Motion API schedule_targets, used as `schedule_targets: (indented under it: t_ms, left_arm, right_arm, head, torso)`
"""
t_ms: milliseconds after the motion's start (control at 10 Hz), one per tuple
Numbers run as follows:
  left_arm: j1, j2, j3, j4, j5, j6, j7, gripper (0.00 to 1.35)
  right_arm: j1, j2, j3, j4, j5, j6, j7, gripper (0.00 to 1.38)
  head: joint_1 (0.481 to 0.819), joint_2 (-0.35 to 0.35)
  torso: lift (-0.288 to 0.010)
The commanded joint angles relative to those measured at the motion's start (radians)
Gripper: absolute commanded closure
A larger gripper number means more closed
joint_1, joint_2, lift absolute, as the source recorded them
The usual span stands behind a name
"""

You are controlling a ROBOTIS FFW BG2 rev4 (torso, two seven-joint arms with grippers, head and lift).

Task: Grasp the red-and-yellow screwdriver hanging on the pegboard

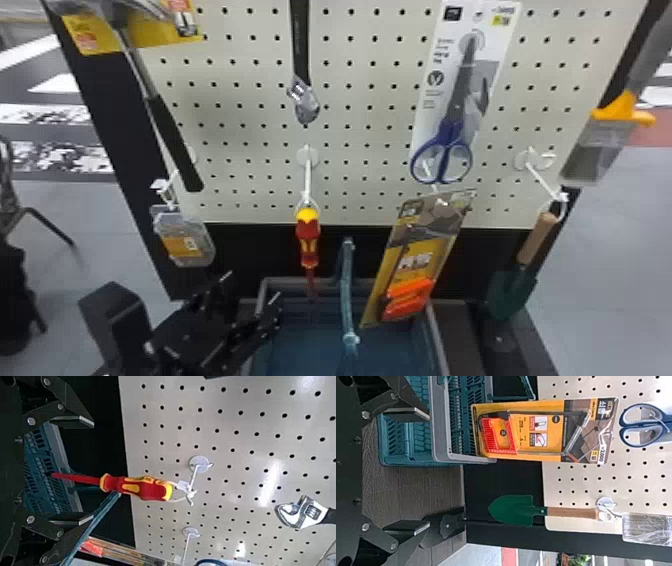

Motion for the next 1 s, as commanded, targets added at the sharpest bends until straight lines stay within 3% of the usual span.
schedule_targets:
  t_ms: [0, 500, 900]
  left_arm:
    - [-0.064, 0.000, -0.006, 0.043, -0.002, 0.021, -0.040, 0.45]
    - [-0.246, 0.000, -0.037, 0.166, 0.010, 0.078, -0.185, 0.28]
    - [-0.397, 0.000, -0.080, 0.286, -0.012, 0.080, -0.254, 0.16]
  right_arm:
    - [-0.005, 0.005, 0.000, 0.002, 0.004, 0.001, 0.003, 0.33]
    - [-0.017, 0.014, 0.000, 0.012, 0.010, 0.008, 0.023, 0.33]
    - [-0.032, 0.014, 0.000, 0.017, 0.013, 0.012, 0.038, 0.33]
  head:
    - [0.549, 0.000]
    - [0.549, 0.000]
    - [0.549, 0.000]
  torso:
    - [-0.100]
    - [-0.100]
    - [-0.100]
